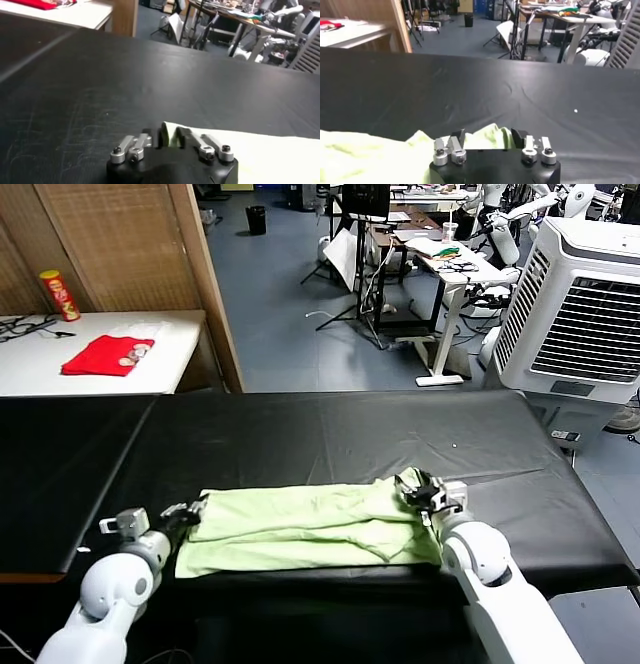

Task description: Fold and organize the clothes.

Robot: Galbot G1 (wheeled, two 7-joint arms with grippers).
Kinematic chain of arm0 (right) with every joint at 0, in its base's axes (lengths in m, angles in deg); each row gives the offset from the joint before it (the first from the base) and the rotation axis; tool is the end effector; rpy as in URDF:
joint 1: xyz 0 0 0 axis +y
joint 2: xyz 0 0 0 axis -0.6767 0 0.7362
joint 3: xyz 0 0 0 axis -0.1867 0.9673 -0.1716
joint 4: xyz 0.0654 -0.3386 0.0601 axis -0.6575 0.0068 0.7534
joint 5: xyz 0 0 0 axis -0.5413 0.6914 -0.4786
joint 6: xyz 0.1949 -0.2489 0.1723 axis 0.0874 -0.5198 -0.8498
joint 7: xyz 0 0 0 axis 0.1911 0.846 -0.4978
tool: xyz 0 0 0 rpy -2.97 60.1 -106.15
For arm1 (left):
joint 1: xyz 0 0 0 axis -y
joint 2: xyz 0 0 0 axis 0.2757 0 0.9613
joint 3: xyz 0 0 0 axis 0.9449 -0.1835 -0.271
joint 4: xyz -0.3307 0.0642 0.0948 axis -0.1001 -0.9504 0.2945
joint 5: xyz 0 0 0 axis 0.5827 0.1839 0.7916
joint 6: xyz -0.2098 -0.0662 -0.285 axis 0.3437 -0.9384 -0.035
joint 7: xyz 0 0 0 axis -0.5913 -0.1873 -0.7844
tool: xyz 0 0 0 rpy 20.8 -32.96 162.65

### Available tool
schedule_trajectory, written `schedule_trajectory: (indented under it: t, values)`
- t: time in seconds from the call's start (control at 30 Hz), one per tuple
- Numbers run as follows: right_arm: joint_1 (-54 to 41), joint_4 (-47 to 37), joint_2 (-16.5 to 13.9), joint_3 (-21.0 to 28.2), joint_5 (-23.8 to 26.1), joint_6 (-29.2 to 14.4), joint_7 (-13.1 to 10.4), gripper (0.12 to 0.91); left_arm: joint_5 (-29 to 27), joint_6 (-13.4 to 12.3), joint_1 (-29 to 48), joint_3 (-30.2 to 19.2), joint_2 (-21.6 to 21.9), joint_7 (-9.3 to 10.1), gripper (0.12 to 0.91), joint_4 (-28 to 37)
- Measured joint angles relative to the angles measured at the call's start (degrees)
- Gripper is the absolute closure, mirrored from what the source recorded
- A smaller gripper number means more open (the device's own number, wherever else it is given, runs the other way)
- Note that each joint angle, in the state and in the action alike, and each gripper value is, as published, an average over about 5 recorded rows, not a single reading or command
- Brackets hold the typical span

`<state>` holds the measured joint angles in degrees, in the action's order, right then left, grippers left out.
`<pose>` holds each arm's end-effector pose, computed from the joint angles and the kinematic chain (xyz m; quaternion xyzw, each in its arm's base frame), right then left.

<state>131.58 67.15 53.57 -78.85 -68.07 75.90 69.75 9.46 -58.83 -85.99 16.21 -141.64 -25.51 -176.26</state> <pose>0.3525 -0.0369 -0.2972 0.0705 -0.9729 0.0329 0.2178 0.2941 0.1305 -0.2969 -0.0229 -0.9599 0.0919 0.2638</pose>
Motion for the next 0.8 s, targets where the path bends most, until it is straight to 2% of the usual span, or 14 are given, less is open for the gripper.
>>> schedule_trajectory:
  t: [0.07,0.17,0.27,0.43,0.5,0.57,0.8]
  values:
    - [0.28,-0.33,0.74,0.02,0.93,-1.34,-0.79,0.772,-1.64,-1.21,-0.11,-0.11,-0.20,-0.03,0.903,0.20]
    - [0.97,-0.32,2.03,0.02,1.97,-3.42,-2.55,0.881,-5.20,-3.29,-0.20,-0.26,-0.55,0.02,0.902,0.70]
    - [1.75,0.10,3.38,-0.08,2.38,-4.52,-3.59,0.904,-8.44,-4.53,-0.18,-0.29,-0.76,0.08,0.902,1.02]
    - [3.00,1.16,4.22,-0.80,2.36,-4.70,-1.73,0.873,-10.37,-5.19,-0.37,-0.09,-0.76,-0.41,0.901,0.68]
    - [3.65,1.89,3.96,-1.18,2.34,-4.68,-0.84,0.796,-10.54,-5.27,-0.57,0.13,-0.64,-0.79,0.884,0.23]
    - [4.35,2.82,3.52,-1.57,2.34,-4.69,-0.15,0.702,-10.51,-5.32,-0.93,0.46,-0.35,-1.02,0.821,-0.32]
    - [7.63,7.76,1.01,-3.43,2.20,-4.92,1.10,0.319,-8.88,-5.12,-2.97,2.33,0.97,-1.04,0.442,-2.93]
